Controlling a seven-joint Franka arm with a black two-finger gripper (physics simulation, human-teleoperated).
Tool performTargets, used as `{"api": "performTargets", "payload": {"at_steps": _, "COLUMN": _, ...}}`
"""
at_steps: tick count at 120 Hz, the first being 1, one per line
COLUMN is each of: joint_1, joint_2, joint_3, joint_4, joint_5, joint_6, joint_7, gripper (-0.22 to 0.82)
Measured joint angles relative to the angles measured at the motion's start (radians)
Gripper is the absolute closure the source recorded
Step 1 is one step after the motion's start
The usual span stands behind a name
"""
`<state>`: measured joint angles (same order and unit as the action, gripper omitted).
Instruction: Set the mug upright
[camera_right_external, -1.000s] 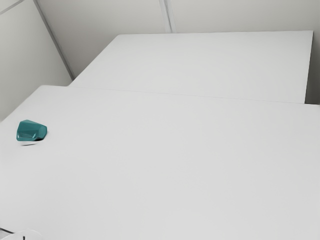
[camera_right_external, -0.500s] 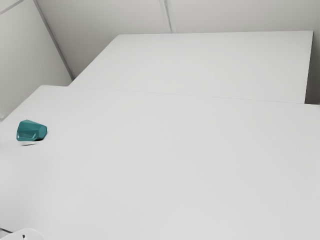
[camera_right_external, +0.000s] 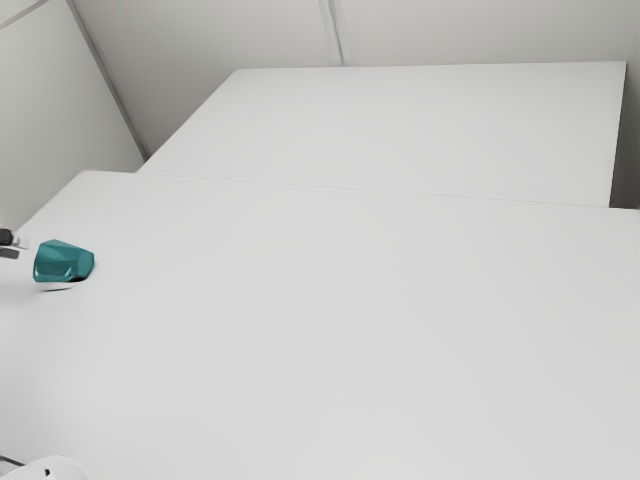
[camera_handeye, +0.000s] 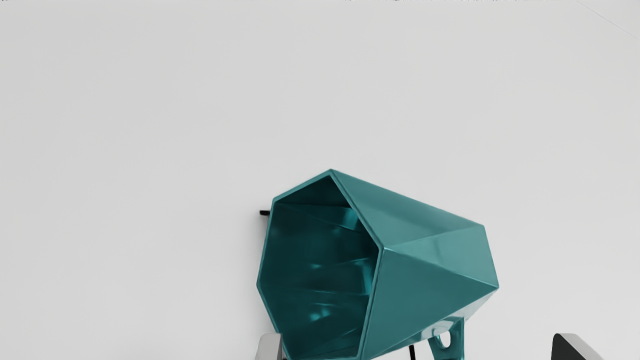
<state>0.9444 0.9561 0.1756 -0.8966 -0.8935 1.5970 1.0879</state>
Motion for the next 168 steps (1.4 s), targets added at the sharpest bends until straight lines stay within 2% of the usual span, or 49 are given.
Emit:
{"api": "performTargets", "payload": {"at_steps": 116, "joint_1": -0.017, "joint_2": 0.048, "joint_3": -0.078, "joint_4": -0.027, "joint_5": -0.035, "joint_6": 0.003, "joint_7": 0.051, "gripper": 0.03}}
{"api": "performTargets", "payload": {"at_steps": 135, "joint_1": -0.018, "joint_2": 0.050, "joint_3": -0.085, "joint_4": -0.027, "joint_5": -0.035, "joint_6": 0.003, "joint_7": 0.053, "gripper": 0.11}}
{"api": "performTargets", "payload": {"at_steps": 168, "joint_1": -0.015, "joint_2": 0.046, "joint_3": -0.094, "joint_4": -0.039, "joint_5": -0.034, "joint_6": 0.003, "joint_7": 0.054, "gripper": 0.35}}
